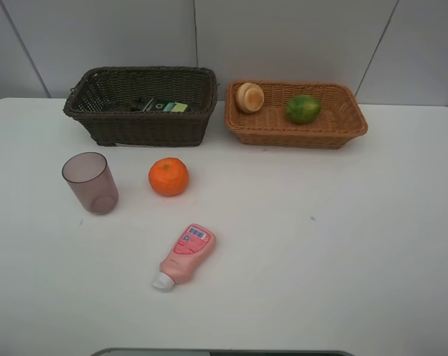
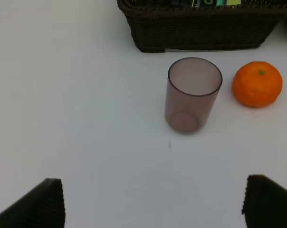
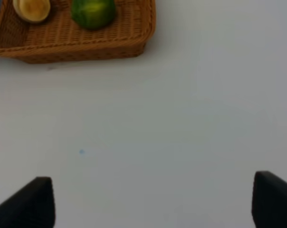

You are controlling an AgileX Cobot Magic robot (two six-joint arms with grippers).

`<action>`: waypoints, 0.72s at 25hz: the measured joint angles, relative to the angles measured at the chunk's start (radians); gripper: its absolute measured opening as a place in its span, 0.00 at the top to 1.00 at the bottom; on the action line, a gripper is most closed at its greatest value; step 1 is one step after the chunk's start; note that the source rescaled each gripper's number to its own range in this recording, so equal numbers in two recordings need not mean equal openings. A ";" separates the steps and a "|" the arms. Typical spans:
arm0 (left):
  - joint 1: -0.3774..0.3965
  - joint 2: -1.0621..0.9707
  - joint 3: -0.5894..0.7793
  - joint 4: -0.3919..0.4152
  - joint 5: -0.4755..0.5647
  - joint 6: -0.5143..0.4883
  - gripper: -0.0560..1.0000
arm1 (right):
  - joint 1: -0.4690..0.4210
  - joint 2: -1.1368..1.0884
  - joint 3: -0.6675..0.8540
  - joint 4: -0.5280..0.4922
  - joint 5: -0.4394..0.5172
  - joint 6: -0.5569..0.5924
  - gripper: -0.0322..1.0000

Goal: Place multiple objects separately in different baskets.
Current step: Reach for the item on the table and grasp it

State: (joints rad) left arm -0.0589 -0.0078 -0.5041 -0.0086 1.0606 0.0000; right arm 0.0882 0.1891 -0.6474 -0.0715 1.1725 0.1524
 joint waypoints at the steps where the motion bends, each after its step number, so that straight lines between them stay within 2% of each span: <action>1: 0.000 0.000 0.000 0.000 0.000 0.000 0.03 | 0.000 -0.031 0.013 0.012 0.004 -0.003 0.24; 8: 0.000 0.000 0.000 0.000 0.000 0.000 0.03 | 0.000 -0.096 0.077 0.035 0.021 -0.007 0.24; 14: 0.000 0.000 0.000 0.000 0.000 0.000 0.03 | 0.000 -0.096 0.094 -0.044 -0.074 -0.007 0.24; 18: 0.000 0.000 0.000 0.000 0.000 0.000 0.03 | 0.000 -0.097 0.119 -0.044 -0.099 -0.007 0.24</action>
State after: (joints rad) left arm -0.0589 -0.0078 -0.5041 -0.0086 1.0606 0.0000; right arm 0.0882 0.0924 -0.5285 -0.1159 1.0734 0.1451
